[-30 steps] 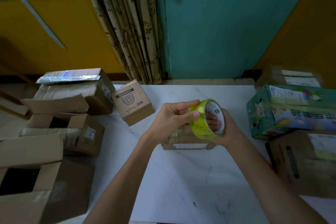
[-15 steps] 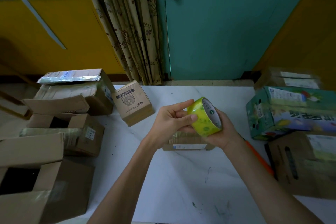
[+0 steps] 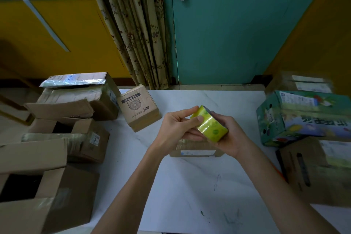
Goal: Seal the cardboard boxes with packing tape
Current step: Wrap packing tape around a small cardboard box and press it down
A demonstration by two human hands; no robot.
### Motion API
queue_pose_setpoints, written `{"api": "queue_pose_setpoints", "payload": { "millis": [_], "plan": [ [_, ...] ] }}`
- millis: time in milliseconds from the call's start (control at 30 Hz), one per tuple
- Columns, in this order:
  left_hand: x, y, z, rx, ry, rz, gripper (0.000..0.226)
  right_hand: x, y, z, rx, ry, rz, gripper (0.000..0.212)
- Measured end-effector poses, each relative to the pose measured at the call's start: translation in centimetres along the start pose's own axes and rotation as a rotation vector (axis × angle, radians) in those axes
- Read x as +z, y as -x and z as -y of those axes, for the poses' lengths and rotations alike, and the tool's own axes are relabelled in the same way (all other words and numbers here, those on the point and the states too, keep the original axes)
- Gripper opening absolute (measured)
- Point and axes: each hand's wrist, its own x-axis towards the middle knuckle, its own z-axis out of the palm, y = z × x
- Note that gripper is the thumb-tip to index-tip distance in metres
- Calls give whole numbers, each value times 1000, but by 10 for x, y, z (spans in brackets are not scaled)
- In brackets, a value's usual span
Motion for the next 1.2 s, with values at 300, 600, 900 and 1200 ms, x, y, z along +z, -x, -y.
{"api": "queue_pose_setpoints", "payload": {
  "millis": [300, 600, 900, 1200],
  "plan": [
    [-1, 2, 0, 2, -113, 22, 32, -9, 2, -4, 0, 27, -31, 37],
    [6, 3, 9, 5, -74, -34, 25, -13, 4, -7, 5, 53, -49, 41],
    [-3, 3, 10, -10, -136, 58, 27, -15, 5, -4, 26, 64, -43, 34],
    [-7, 1, 16, 54, -193, 43, 18, -20, -5, -8, 21, 117, -94, 35]
  ]
}}
